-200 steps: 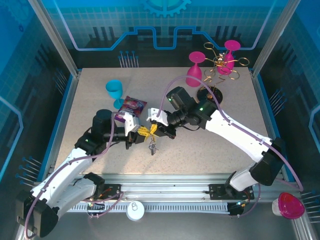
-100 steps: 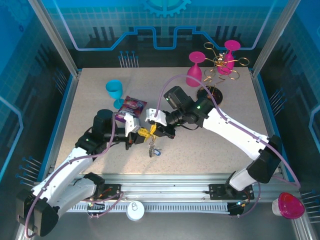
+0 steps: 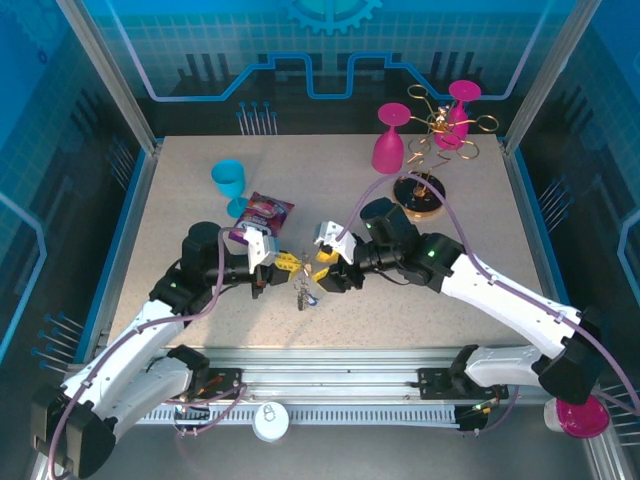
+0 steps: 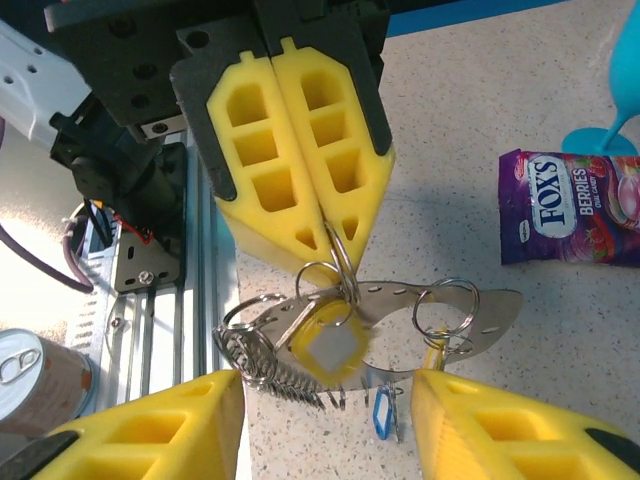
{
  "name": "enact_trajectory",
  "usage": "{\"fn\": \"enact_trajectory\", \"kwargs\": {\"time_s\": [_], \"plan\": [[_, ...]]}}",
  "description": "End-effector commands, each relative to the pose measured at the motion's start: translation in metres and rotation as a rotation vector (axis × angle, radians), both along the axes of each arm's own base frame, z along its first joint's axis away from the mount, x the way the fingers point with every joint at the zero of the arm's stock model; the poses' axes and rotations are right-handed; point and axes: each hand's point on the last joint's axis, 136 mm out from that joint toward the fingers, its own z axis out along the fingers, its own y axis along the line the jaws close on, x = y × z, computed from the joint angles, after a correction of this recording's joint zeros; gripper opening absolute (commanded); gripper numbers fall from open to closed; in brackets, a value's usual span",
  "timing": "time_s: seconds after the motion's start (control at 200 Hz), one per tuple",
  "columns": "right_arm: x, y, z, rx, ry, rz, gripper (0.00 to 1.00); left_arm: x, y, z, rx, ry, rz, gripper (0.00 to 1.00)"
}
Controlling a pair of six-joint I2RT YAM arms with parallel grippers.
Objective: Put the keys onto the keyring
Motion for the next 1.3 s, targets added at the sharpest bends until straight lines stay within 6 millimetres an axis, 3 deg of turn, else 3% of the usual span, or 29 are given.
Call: {"fn": "enact_trajectory", "kwargs": {"time_s": [0.0,0.42,0.971,1.296], "plan": [[0.004,0.013,0.003,0.041,-0.008,-0.033,0.49,0.000,-0.002,0.010,-0.035,-0.034,-0.002,0.00],[0.010,0.024,-0.004,0.034,-0.012,-0.047,0.43,0.008,0.002,0.011,-0.046,-0.009,0.060,0.00],[0.017,0.012,-0.005,-0.035,-0.074,-0.077,0.00,0.009,0.001,0.019,-0.097,-0.003,0.071,0.00],[0.010,0.008,-0.017,-0.120,-0.054,-0.033,0.00,0.010,0.000,0.026,-0.132,-0.007,0.067,0.00]]}}
